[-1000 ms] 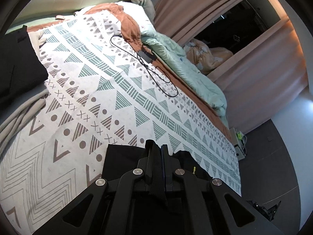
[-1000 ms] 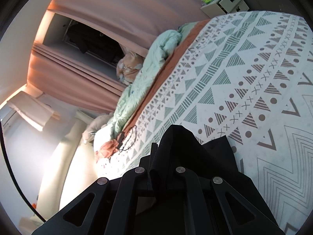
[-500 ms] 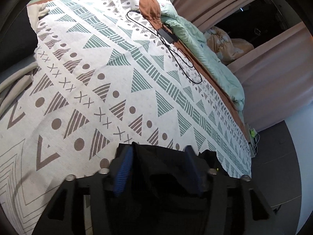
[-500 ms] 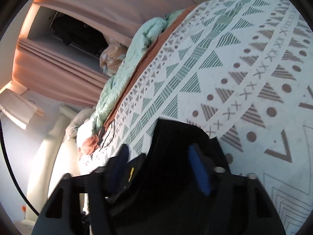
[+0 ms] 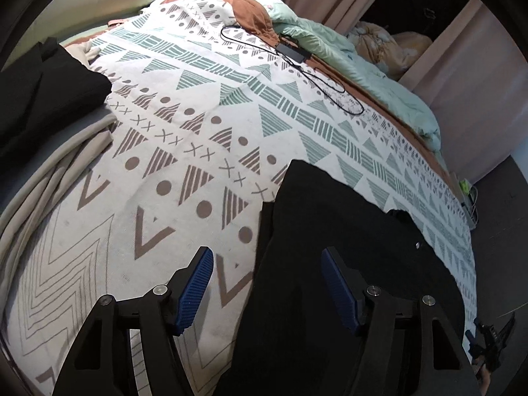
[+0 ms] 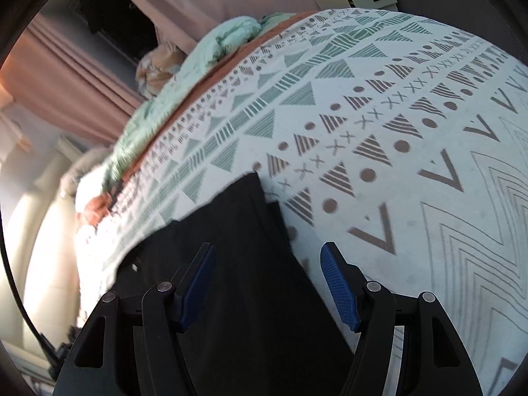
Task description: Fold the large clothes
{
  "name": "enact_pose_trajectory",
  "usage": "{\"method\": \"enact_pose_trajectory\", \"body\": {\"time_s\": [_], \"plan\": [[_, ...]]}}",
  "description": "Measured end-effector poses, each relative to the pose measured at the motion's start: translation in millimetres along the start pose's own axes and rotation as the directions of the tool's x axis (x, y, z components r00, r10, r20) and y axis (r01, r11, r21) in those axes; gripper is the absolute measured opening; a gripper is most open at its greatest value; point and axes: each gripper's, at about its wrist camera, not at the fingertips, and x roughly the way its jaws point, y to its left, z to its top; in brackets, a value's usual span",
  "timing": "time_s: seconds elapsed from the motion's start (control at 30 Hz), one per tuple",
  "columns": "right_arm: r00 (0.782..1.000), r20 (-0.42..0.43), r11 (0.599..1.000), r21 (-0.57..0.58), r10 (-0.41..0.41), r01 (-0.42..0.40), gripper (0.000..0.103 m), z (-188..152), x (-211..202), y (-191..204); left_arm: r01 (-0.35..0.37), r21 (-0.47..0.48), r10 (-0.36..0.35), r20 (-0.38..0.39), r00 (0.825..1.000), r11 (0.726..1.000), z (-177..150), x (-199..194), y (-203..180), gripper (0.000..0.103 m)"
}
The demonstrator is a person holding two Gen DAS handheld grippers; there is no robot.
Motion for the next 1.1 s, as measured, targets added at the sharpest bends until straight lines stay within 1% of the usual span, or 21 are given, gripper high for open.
{"method": "enact_pose_trajectory", "body": {"time_s": [0.07, 0.17, 0.2, 0.23, 0.27, 0.3, 0.33, 0.37, 0.4, 0.47, 0.53, 0.6, 0.7, 0.93, 1.03, 1.1], "plan": [[0.999, -0.024, 1.000, -0.015, -0.028, 0.027, 0.066, -6.3, 4.8, -4.6, -0.008, 0.019, 0.009, -0.020, 1.000, 1.000, -8.0, 4.5, 1.4, 0.068], [0.996, -0.073, 0.998, -0.030, -0.059, 0.057, 0.066, -17.6, 16.4, -11.7, -0.025, 0.049, 0.027, -0.052, 0.998, 0.999, -18.4, 14.4, 1.5, 0.059], [0.993, -0.094, 0.997, -0.032, -0.066, 0.063, 0.066, -21.8, 22.3, -13.9, -0.031, 0.056, 0.035, -0.060, 0.998, 0.998, -20.7, 16.9, 0.9, 0.049], [0.992, -0.101, 0.997, -0.037, -0.069, 0.066, 0.065, -23.9, 24.9, -14.3, -0.034, 0.068, 0.038, -0.067, 0.997, 0.997, -22.4, 20.6, 0.0, 0.035], [0.993, -0.095, 0.997, -0.044, -0.075, 0.071, 0.058, -25.5, 25.1, -14.0, -0.033, 0.078, 0.038, -0.070, 0.997, 0.996, -22.9, 22.6, -1.3, 0.030], [0.993, -0.084, 0.996, -0.048, -0.077, 0.073, 0.051, -26.1, 24.2, -13.3, -0.036, 0.090, 0.042, -0.068, 0.997, 0.995, -23.6, 24.8, -2.9, 0.018], [0.994, -0.086, 0.997, -0.044, -0.062, 0.058, 0.032, -25.7, 24.1, -12.9, -0.048, 0.101, 0.054, -0.057, 0.997, 0.994, -23.7, 25.4, -4.8, 0.004], [0.995, -0.091, 0.998, -0.038, -0.044, 0.041, 0.010, -24.6, 24.2, -12.2, -0.059, 0.108, 0.064, -0.044, 0.997, 0.992, -22.5, 24.0, -6.5, 0.002], [0.996, -0.083, 0.998, -0.042, -0.039, 0.036, 0.007, -22.9, 22.6, -10.3, -0.067, 0.112, 0.071, -0.026, 0.997, 0.991, -20.9, 22.4, -8.4, 0.001], [0.998, -0.037, 0.996, -0.076, -0.059, 0.056, 0.005, -18.8, 15.5, -3.1, -0.075, 0.119, 0.076, 0.000, 0.997, 0.990, -15.4, 18.8, -12.9, 0.001], [0.999, -0.003, 0.996, -0.077, -0.052, 0.051, 0.004, -12.7, 9.9, -0.7, -0.080, 0.133, 0.079, 0.012, 0.997, 0.988, -10.2, 18.2, -18.0, 0.001], [0.999, 0.005, 0.996, -0.071, -0.049, 0.050, 0.003, -8.6, 10.2, -0.6, -0.084, 0.145, 0.082, 0.016, 0.996, 0.986, -4.5, 21.4, -22.6, 0.000], [0.999, 0.004, 0.996, -0.067, -0.052, 0.052, 0.003, -5.0, 16.0, 0.3, -0.088, 0.143, 0.087, 0.010, 0.996, 0.986, 0.8, 30.6, -24.3, 0.000], [0.998, -0.004, 0.998, -0.039, -0.057, 0.057, 0.003, 0.2, 33.2, -1.1, -0.111, 0.102, 0.114, -0.022, 0.993, 0.989, 4.1, 50.8, -15.8, 0.000], [0.997, -0.010, 0.996, -0.051, -0.071, 0.070, 0.003, 2.3, 36.0, 2.8, -0.124, 0.073, 0.127, -0.036, 0.991, 0.990, 4.1, 54.0, -11.8, 0.001], [0.995, -0.037, 0.995, -0.045, -0.096, 0.094, 0.003, 3.2, 37.4, 3.9, -0.124, 0.053, 0.126, -0.043, 0.991, 0.991, 4.7, 53.3, -10.9, 0.001]]}}
